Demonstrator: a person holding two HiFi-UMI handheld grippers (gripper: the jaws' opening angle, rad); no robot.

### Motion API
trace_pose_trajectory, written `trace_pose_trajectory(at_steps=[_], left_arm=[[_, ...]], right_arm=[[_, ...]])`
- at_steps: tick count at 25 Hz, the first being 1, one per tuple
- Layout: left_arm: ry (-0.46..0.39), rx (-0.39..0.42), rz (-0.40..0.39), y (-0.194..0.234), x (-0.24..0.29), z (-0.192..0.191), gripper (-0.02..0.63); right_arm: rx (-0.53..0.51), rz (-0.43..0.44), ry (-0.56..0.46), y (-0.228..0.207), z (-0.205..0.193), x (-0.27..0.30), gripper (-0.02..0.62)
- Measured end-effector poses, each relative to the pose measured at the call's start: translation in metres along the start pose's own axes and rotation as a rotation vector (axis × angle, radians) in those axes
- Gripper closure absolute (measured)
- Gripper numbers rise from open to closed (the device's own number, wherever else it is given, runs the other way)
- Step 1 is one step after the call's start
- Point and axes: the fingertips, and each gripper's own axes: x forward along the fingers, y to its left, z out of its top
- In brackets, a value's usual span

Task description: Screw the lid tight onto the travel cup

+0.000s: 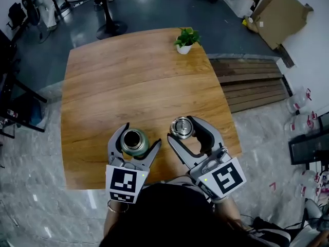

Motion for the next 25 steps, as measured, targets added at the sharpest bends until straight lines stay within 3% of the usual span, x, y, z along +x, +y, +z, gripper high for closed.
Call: trace_pose_trajectory(at_steps=[4,8,14,20,25], left_arm=[[0.002,0.010,-0.020,-0.006,0.003,-0.001,0.184],[0.012,0.037,-0.053,-0.016,0.009,0.003,0.184],[0.041,0.133,-0.088,-0.040,0.018,0.004,0.184],[0.049,0.169,-0.103,-0.048,0.022,0.007,0.186],[0.041,0.168,-0.114,-0.051,0.023,0.008,0.189]], right_arm=[[0.055,0.031,-0.041,0.003,0.010,-0.003,0.325],[0.126,0.119,-0.126,0.010,0.034,-0.004,0.325],[0.108,0.221,-0.147,0.032,0.050,0.003,0.325],[0.046,0.294,-0.113,0.052,0.045,0.008,0.325],[0.026,0.304,-0.029,0.055,0.027,0.012,0.325]])
